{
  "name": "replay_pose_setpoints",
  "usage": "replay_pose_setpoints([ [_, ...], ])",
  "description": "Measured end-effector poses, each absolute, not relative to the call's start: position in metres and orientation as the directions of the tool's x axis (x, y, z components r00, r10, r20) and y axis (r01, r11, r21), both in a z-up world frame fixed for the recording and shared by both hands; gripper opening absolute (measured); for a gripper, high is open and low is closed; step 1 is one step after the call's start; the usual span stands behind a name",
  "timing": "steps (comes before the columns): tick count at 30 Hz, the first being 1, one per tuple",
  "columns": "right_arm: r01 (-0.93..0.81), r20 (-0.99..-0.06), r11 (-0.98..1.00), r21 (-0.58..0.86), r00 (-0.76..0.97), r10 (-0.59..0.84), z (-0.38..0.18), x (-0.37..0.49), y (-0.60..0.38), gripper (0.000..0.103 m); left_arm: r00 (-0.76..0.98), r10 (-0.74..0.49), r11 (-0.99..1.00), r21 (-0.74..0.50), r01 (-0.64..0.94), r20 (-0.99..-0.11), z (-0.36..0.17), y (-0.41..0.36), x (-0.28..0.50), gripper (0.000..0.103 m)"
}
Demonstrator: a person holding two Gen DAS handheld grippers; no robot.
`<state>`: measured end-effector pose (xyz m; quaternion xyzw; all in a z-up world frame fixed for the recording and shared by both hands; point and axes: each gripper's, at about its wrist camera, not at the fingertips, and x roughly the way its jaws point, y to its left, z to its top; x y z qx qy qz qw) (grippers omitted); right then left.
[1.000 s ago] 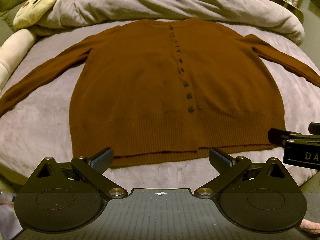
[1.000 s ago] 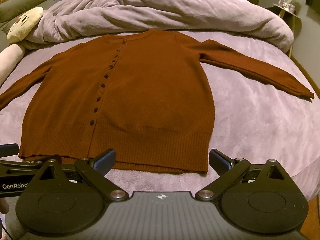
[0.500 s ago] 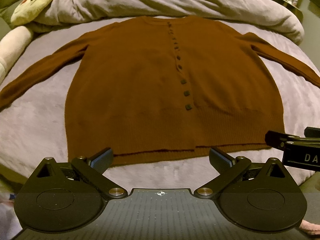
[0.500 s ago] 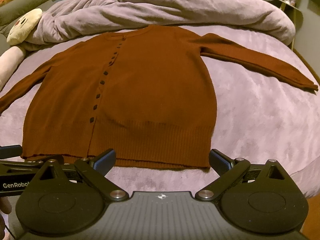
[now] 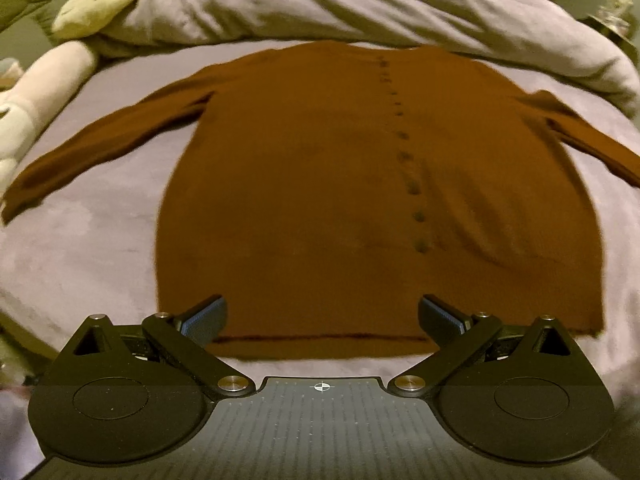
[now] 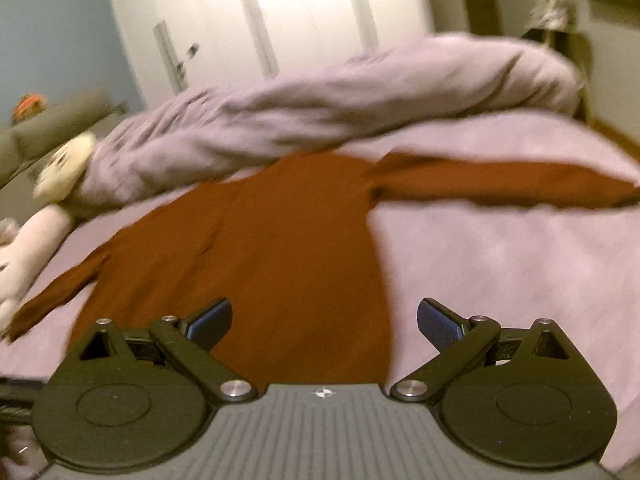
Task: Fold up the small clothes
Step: 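Grasp the cardigan sleeve cuff with the right tool and lift it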
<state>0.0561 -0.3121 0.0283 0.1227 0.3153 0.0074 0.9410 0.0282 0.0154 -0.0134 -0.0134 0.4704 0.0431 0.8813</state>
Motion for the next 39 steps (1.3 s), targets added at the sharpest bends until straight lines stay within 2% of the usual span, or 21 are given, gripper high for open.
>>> replay_pose_setpoints([
  [3,0.224,-0.563,0.926,0.303,0.827,-0.015,0.028,0.067,-0.374,0.099,0.511,0.101,0.986,0.019,-0.164,-0.853,-0.017,0.024,0.041,0.103],
  [5,0.332,-0.536,0.859,0.390,0.840,-0.081,0.024,0.070,-0.419,0.099,0.475,0.065,0.982,-0.027,-0.185,-0.877,-0.021,0.027,0.049,0.103],
  [7,0.416,-0.515,0.757,0.504,0.848,-0.123,0.015,0.071,-0.467,0.099,0.491,0.054,0.980,-0.049,-0.195,-0.869,-0.020,0.024,0.051,0.103],
  [9,0.469,-0.522,0.685,0.557,0.839,-0.150,0.006,0.073,-0.500,0.096,0.520,0.068,0.983,-0.031,-0.179,-0.852,-0.017,0.017,0.055,0.103],
  [11,0.517,-0.540,0.644,0.563,0.821,-0.186,-0.003,0.077,-0.526,0.078,0.547,0.065,0.989,-0.018,-0.145,-0.835,-0.013,0.007,0.059,0.103],
  [13,0.553,-0.564,0.618,0.559,0.800,-0.205,-0.013,0.083,-0.541,0.072,0.572,0.058,0.992,-0.016,-0.124,-0.818,-0.009,0.000,0.061,0.103],
  [16,0.587,-0.589,0.557,0.588,0.782,-0.204,-0.032,0.093,-0.563,0.055,0.613,0.050,0.994,-0.019,-0.105,-0.789,-0.004,-0.009,0.062,0.103],
  [18,0.620,-0.613,0.501,0.604,0.763,-0.207,-0.040,0.101,-0.572,0.055,0.618,0.059,0.995,-0.004,-0.099,-0.784,-0.003,-0.015,0.065,0.103],
  [22,0.628,-0.615,0.486,0.607,0.759,-0.214,-0.049,0.109,-0.587,0.055,0.610,0.111,0.992,0.056,-0.110,-0.785,-0.004,-0.019,0.071,0.103],
  [25,0.628,-0.601,0.479,0.613,0.765,-0.232,-0.048,0.115,-0.590,0.051,0.608,0.086,0.994,0.031,-0.100,-0.789,-0.008,-0.017,0.077,0.103],
  [27,0.632,-0.603,0.489,0.601,0.761,-0.241,-0.049,0.121,-0.594,0.038,0.602,0.079,0.995,0.022,-0.102,-0.794,-0.009,-0.015,0.077,0.103],
  [29,0.637,-0.609,0.500,0.587,0.754,-0.246,-0.049,0.125,-0.597,0.010,0.582,0.088,0.994,0.038,-0.098,-0.808,-0.010,-0.015,0.079,0.103],
  [30,0.640,-0.614,0.511,0.575,0.749,-0.247,-0.049,0.128,-0.596,0.007,0.579,0.096,0.994,0.050,-0.094,-0.809,-0.010,-0.014,0.081,0.103],
  [33,0.625,-0.594,0.584,0.519,0.754,-0.280,-0.035,0.130,-0.583,0.006,0.589,0.130,0.991,0.081,-0.109,-0.798,-0.008,-0.008,0.082,0.103],
  [39,0.513,-0.504,0.775,0.368,0.811,-0.298,0.006,0.147,-0.520,0.006,0.555,0.072,0.985,-0.029,-0.171,-0.829,-0.011,0.024,0.092,0.103],
])
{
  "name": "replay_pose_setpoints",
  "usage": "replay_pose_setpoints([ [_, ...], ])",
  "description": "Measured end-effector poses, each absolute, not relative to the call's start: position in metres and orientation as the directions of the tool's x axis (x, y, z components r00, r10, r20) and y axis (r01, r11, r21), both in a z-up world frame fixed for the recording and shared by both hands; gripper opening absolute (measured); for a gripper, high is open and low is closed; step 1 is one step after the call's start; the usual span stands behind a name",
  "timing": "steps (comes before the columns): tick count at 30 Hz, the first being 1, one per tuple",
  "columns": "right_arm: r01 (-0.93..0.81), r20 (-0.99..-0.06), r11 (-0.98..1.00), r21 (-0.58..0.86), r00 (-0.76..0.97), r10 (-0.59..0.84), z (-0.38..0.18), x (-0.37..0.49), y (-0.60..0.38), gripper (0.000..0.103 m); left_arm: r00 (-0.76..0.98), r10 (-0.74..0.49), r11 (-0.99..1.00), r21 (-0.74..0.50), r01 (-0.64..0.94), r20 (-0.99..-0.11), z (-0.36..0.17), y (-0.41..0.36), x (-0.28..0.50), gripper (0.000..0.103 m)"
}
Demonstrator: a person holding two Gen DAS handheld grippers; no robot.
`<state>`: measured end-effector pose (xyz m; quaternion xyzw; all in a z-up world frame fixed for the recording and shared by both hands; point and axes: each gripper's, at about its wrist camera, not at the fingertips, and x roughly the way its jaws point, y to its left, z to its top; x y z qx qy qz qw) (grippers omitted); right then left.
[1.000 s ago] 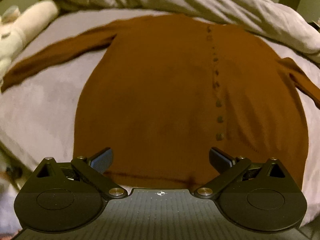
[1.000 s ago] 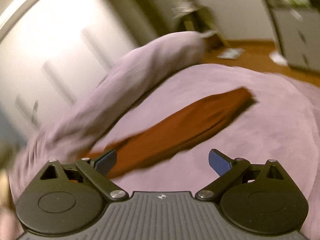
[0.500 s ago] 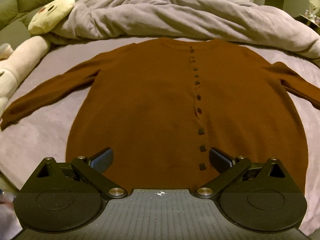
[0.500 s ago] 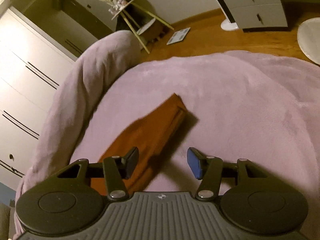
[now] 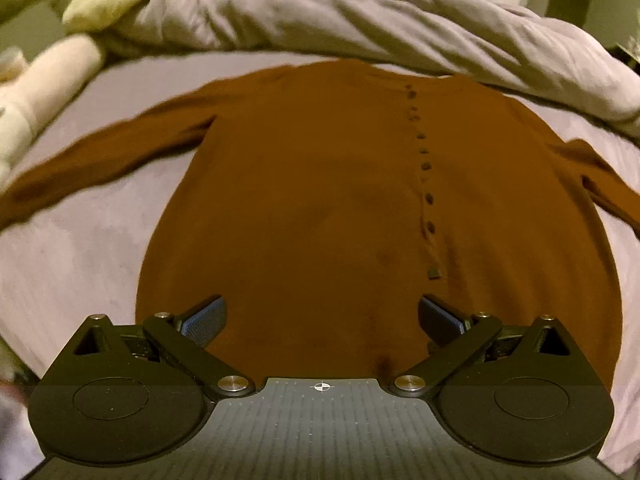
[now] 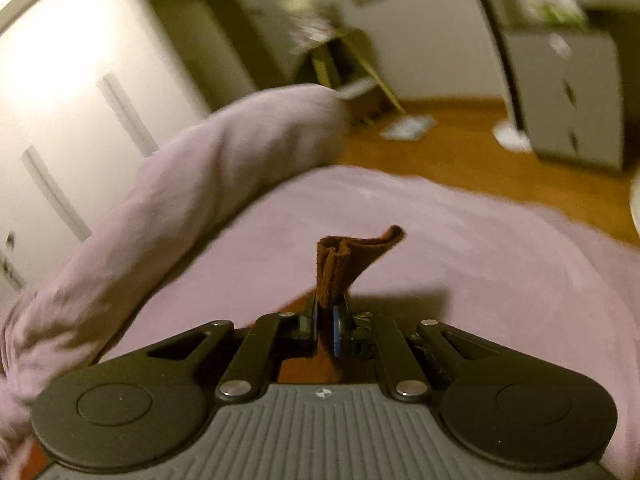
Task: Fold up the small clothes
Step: 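Grasp the cardigan sleeve cuff with the right tool and lift it, then lay the sleeve across the cardigan body and open the right tool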
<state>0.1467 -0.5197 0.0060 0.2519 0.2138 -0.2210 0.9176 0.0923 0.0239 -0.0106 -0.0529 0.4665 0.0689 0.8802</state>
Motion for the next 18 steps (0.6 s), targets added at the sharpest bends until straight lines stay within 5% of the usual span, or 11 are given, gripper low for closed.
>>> replay_pose_setpoints([
  [6,0.313,-0.437,0.914,0.258,0.881,-0.178,0.034,0.163,-0.410,0.006,0.559,0.076,0.973,-0.062,-0.224,-0.826,-0.014,0.051,0.091,0.103],
  [13,-0.074,-0.418,0.989,0.126,0.901,0.120,0.029,0.170,-0.235,0.007,0.598,0.051,0.968,-0.109,-0.227,-0.800,-0.003,0.067,0.095,0.103],
  [16,-0.103,-0.493,0.984,0.143,0.855,0.161,0.005,0.169,-0.203,0.029,0.619,0.007,0.970,-0.144,-0.194,-0.786,0.001,0.068,0.102,0.103],
  [18,-0.057,-0.526,0.986,0.155,0.840,0.131,-0.006,0.158,-0.204,0.031,0.618,-0.063,0.967,-0.201,-0.157,-0.784,0.002,0.065,0.112,0.103],
])
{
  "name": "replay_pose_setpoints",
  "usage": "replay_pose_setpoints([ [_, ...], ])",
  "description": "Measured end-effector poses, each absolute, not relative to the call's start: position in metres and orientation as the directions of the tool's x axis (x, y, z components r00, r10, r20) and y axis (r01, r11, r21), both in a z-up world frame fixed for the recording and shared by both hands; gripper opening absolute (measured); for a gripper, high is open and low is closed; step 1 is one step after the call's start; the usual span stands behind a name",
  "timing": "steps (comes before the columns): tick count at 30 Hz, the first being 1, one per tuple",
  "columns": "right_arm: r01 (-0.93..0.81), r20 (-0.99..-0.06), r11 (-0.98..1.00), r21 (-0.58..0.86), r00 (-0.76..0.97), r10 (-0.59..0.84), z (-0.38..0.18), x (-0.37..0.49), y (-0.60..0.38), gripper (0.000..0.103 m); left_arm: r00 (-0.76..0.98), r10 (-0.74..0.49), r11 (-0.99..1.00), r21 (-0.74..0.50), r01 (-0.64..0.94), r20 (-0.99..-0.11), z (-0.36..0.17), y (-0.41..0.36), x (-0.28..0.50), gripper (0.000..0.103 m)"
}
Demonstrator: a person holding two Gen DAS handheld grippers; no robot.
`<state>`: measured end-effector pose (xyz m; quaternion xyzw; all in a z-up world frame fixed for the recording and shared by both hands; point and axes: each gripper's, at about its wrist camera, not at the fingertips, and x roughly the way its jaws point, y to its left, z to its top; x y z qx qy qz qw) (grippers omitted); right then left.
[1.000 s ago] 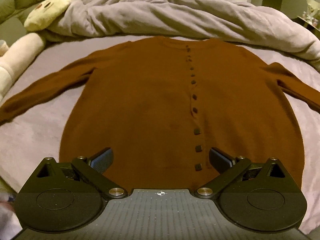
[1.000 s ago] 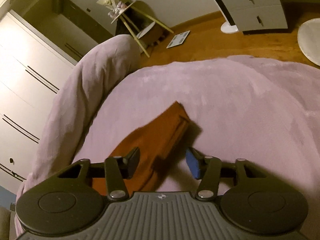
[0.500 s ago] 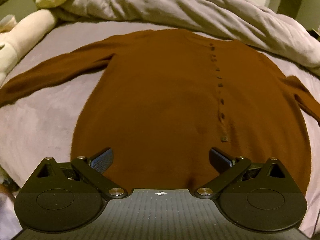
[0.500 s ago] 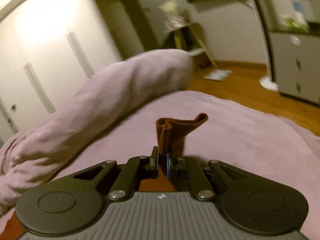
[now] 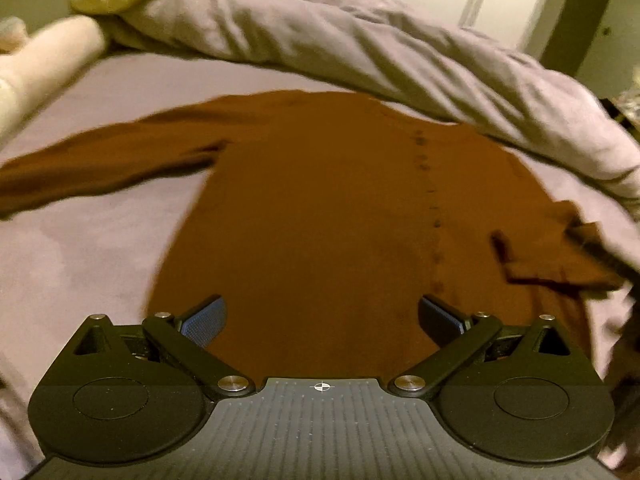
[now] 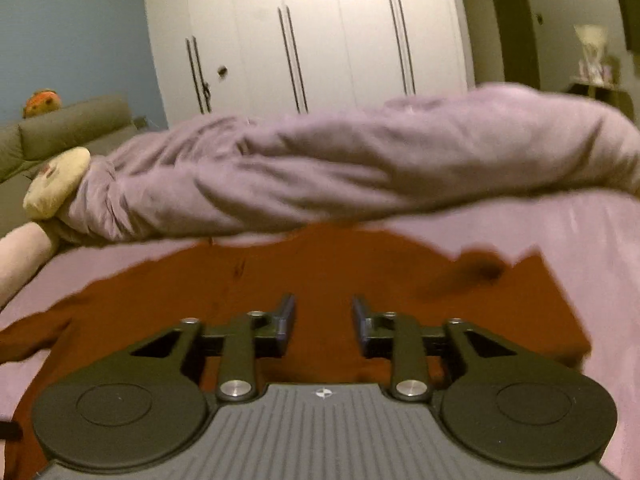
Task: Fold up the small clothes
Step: 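Lay the sleeve across the cardigan body and open the right tool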
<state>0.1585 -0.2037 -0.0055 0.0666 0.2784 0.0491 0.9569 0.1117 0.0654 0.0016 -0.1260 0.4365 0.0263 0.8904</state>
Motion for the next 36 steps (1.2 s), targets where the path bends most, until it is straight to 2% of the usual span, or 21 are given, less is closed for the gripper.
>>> replay_pose_setpoints([
  [6,0.159,-0.573,0.985,0.067,0.815,-0.093,-0.029,0.119,-0.250,0.031,0.586,-0.274,0.940,-0.342,-0.007,-0.763,-0.008,0.011,0.170,0.103],
  [10,0.226,-0.584,0.973,0.048,0.796,-0.156,-0.032,0.106,-0.276,0.031,0.516,-0.399,0.895,-0.444,0.039,-0.758,-0.031,-0.039,0.213,0.103],
  [12,0.243,-0.585,0.969,0.048,0.793,-0.170,-0.032,0.097,-0.286,0.031,0.479,-0.436,0.873,-0.487,0.021,-0.762,-0.046,-0.055,0.231,0.100],
  [13,0.249,-0.582,0.967,0.047,0.794,-0.176,-0.033,0.094,-0.287,0.031,0.470,-0.442,0.870,-0.492,0.019,-0.764,-0.051,-0.059,0.235,0.094],
  [15,0.259,-0.577,0.965,0.035,0.794,-0.192,-0.034,0.088,-0.293,0.031,0.448,-0.439,0.875,-0.483,0.019,-0.779,-0.061,-0.070,0.246,0.087],
  [18,0.275,-0.563,0.961,-0.011,0.793,-0.233,-0.037,0.088,-0.294,0.031,0.461,-0.438,0.875,-0.484,0.022,-0.771,-0.067,-0.075,0.254,0.087],
  [21,0.304,-0.555,0.951,-0.063,0.781,-0.287,-0.041,0.090,-0.294,0.031,0.464,-0.465,0.860,-0.510,0.031,-0.754,-0.067,-0.077,0.258,0.074],
  [23,0.317,-0.571,0.947,-0.056,0.767,-0.291,-0.045,0.093,-0.297,0.031,0.458,-0.469,0.861,-0.506,0.046,-0.756,-0.067,-0.079,0.259,0.072],
  [25,0.329,-0.579,0.943,-0.052,0.759,-0.297,-0.048,0.096,-0.298,0.031,0.457,-0.460,0.869,-0.491,0.057,-0.761,-0.069,-0.082,0.262,0.062],
  [26,0.334,-0.581,0.940,-0.065,0.754,-0.308,-0.049,0.098,-0.297,0.031,0.460,-0.462,0.869,-0.491,0.063,-0.759,-0.069,-0.082,0.263,0.059],
  [31,0.358,-0.583,0.925,-0.124,0.729,-0.360,-0.053,0.103,-0.294,0.031,0.459,-0.439,0.882,-0.468,0.055,-0.772,-0.071,-0.077,0.266,0.026],
  [36,0.367,-0.584,0.919,-0.145,0.718,-0.379,-0.055,0.109,-0.292,0.031,0.464,-0.446,0.877,-0.477,0.056,-0.766,-0.072,-0.071,0.265,0.016],
])
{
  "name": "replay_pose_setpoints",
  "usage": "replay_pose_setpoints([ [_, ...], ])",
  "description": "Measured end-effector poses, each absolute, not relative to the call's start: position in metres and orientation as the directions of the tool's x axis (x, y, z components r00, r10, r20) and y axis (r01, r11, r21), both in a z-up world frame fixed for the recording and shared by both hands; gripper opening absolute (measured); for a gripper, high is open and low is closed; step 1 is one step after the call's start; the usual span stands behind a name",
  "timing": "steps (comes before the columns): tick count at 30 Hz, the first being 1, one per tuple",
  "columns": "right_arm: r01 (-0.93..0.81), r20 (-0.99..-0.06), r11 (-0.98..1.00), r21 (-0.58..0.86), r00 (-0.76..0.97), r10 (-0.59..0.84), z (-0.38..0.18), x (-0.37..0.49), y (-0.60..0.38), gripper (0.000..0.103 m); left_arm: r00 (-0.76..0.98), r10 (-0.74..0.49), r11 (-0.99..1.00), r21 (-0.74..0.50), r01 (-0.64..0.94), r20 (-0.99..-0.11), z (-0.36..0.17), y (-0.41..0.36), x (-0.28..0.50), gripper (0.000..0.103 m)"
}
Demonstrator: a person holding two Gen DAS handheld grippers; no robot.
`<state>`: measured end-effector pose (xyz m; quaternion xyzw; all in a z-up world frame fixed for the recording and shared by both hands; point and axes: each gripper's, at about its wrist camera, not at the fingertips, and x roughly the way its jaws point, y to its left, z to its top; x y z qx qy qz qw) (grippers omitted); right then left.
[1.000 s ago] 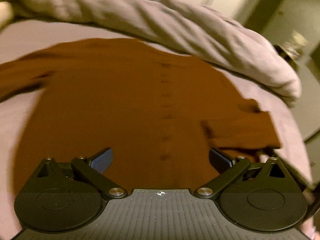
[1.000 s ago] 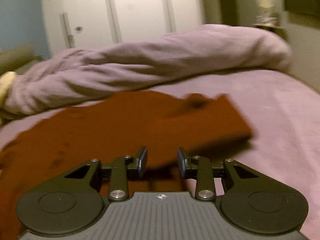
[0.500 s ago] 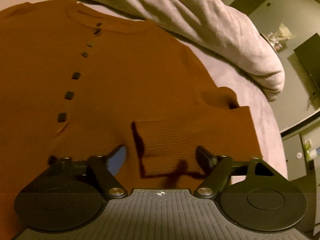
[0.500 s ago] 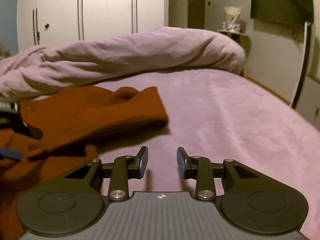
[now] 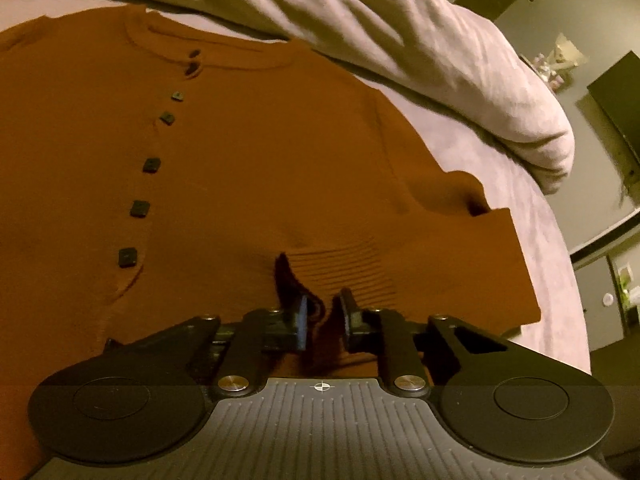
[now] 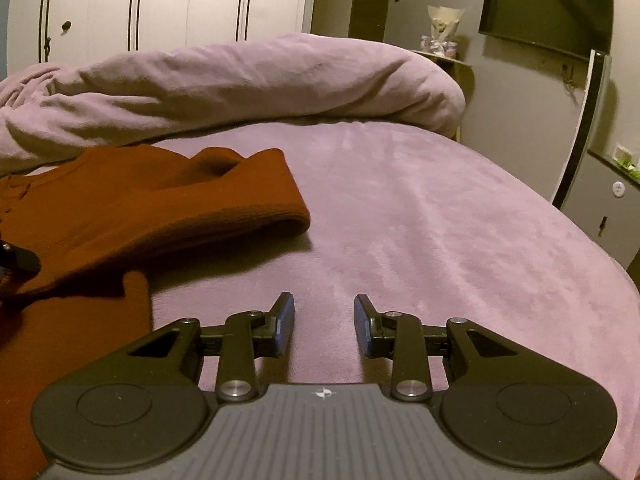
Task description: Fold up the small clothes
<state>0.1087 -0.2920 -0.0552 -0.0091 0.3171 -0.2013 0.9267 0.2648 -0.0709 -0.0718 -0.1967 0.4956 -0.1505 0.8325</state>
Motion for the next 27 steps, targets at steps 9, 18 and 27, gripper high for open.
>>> replay_pose_setpoints([
  [9,0.365,-0.590,0.918,-0.158,0.710,-0.384,-0.058,0.111,-0.292,0.035,0.485,-0.470,0.864,-0.496,0.083,-0.737,-0.064,-0.067,0.262,0.005],
  [18,0.362,-0.593,0.918,-0.163,0.708,-0.384,-0.058,0.111,-0.293,0.038,0.533,-0.517,0.826,-0.554,0.105,-0.670,-0.044,-0.051,0.265,0.005],
  [27,0.337,-0.592,0.927,-0.165,0.717,-0.366,-0.048,0.113,-0.281,0.039,0.700,-0.283,0.912,-0.411,-0.016,-0.656,0.000,0.044,0.287,0.005],
])
